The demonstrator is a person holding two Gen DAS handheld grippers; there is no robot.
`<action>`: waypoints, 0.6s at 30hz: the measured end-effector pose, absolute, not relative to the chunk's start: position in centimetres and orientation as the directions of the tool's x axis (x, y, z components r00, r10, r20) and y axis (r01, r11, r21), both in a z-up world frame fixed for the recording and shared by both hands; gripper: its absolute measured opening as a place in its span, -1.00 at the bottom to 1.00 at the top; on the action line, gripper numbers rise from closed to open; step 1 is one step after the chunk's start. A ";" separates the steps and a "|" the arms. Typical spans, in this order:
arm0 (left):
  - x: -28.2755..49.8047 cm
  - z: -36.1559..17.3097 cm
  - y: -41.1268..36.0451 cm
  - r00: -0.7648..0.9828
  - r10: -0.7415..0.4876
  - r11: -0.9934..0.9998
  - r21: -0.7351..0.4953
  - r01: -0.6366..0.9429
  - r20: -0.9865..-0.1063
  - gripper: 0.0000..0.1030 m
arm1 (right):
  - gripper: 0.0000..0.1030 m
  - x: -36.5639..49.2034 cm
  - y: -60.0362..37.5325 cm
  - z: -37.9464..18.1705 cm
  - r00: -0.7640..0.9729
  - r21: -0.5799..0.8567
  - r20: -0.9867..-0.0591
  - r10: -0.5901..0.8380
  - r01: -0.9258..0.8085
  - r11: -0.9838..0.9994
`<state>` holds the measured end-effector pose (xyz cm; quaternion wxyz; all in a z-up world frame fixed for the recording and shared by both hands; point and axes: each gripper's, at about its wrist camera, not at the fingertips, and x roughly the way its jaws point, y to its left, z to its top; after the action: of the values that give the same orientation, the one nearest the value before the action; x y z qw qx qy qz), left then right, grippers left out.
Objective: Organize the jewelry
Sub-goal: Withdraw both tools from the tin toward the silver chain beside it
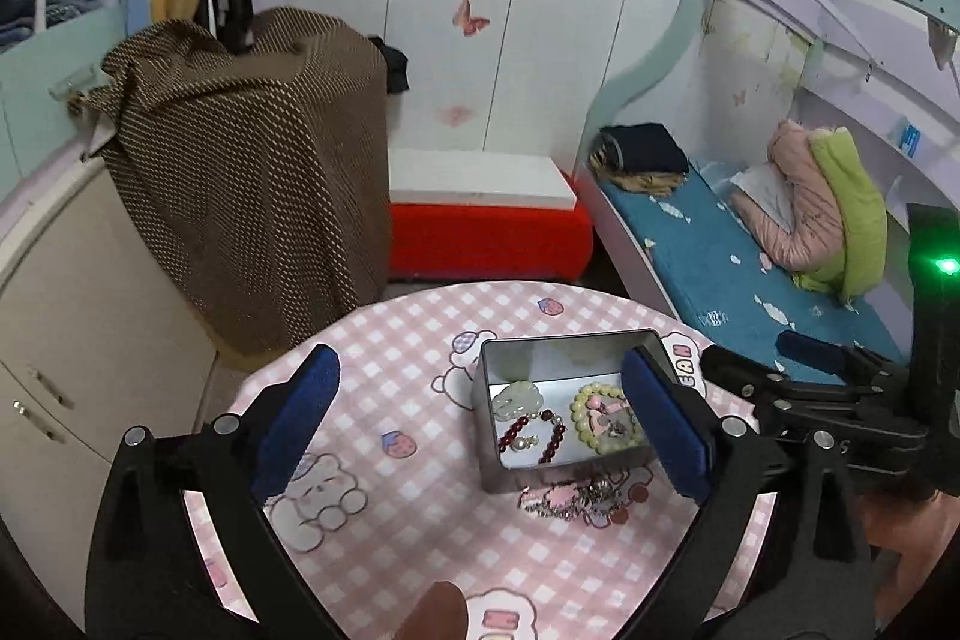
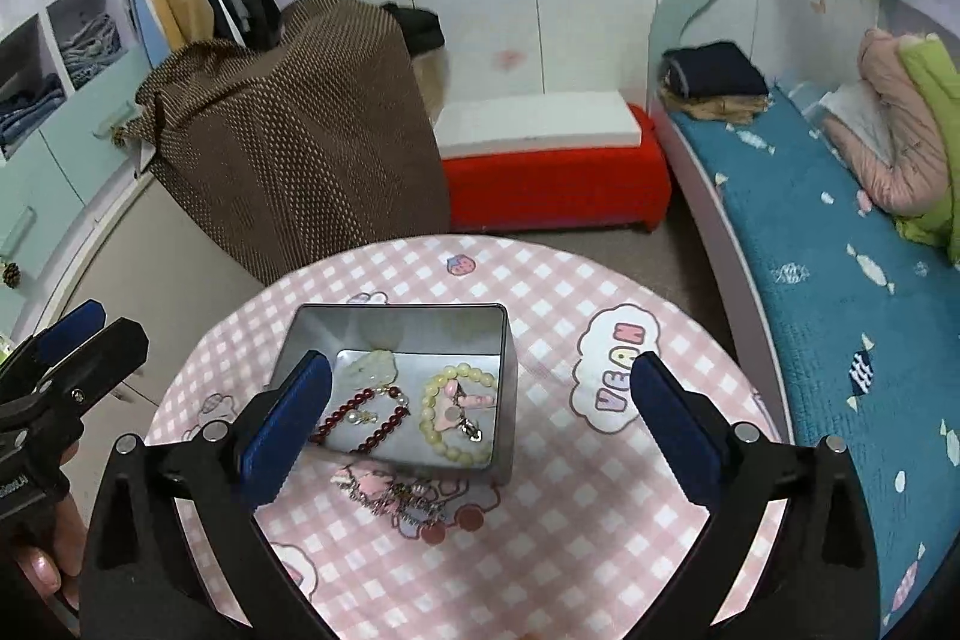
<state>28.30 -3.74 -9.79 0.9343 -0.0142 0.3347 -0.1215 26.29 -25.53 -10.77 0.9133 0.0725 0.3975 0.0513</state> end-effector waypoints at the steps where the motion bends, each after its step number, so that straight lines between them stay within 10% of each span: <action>1: 27.7 -9.5 -3.5 0.754 -0.232 0.971 -0.104 0.214 -0.615 0.85 | 0.87 25.7 -25.5 -10.3 0.689 0.170 -0.710 0.149 -0.038 0.985; 18: 19.7 -11.0 -1.4 0.791 -0.189 0.982 -0.096 0.163 -0.583 0.85 | 0.87 16.6 -24.6 -9.2 0.762 0.071 -0.644 0.067 -0.028 0.997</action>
<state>19.71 -1.40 -11.01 0.9460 -0.0202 0.3099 -0.0930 16.58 -24.60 -9.25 0.9383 0.0283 0.3437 0.0255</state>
